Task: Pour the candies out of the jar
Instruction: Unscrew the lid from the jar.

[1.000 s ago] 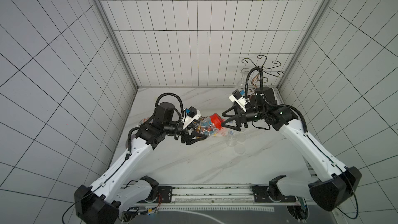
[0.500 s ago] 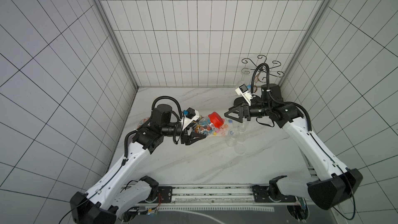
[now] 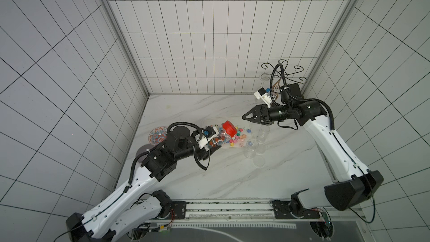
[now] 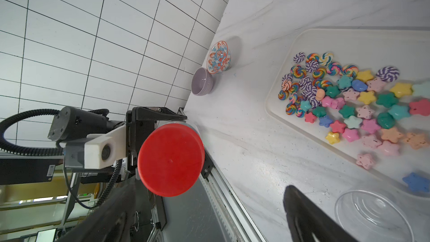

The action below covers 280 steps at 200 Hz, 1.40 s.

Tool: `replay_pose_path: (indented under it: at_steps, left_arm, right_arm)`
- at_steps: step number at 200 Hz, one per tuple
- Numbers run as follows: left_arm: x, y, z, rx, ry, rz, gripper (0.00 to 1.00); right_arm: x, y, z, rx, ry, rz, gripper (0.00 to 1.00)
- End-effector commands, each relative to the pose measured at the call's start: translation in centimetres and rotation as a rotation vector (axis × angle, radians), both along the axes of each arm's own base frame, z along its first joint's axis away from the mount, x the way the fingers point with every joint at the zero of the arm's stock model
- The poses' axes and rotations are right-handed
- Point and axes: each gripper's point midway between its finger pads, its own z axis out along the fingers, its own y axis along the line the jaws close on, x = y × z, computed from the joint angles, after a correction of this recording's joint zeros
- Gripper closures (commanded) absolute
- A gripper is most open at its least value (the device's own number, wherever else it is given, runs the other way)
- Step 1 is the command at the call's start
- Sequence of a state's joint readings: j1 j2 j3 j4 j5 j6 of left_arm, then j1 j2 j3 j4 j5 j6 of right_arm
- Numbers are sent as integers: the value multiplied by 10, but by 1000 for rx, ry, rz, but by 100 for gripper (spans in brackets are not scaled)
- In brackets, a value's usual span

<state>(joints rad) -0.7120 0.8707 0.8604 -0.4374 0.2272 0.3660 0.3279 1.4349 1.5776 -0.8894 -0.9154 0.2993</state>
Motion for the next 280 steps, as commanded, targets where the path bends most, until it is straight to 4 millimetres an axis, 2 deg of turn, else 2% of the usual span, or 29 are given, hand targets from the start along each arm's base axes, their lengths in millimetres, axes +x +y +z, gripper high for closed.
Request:
replay_pose_path:
  at_steps: [1, 46, 103, 161, 190, 235, 280]
  left_arm:
    - [14, 12, 2, 63, -97, 107, 39]
    - [11, 10, -6, 79, -94, 96, 39]
    - [7, 8, -2, 54, -94, 73, 39]
    - [6, 5, -2, 50, -87, 60, 39]
    - [6, 3, -4, 53, -78, 55, 39]
    - [7, 2, -4, 53, -75, 54, 39]
    - [7, 2, -4, 50, -74, 55, 39]
  right_arm:
    - [-7, 11, 13, 34, 26, 48, 0]
    - [-11, 33, 0, 46, 84, 107, 0]
    - [-15, 54, -27, 5, 147, 161, 0]
    - [-17, 69, -30, 20, 153, 201, 1]
    - [-17, 73, -24, 28, 130, 210, 2]
    - [-22, 80, -25, 39, 137, 242, 8]
    - [-28, 82, -24, 47, 136, 263, 21]
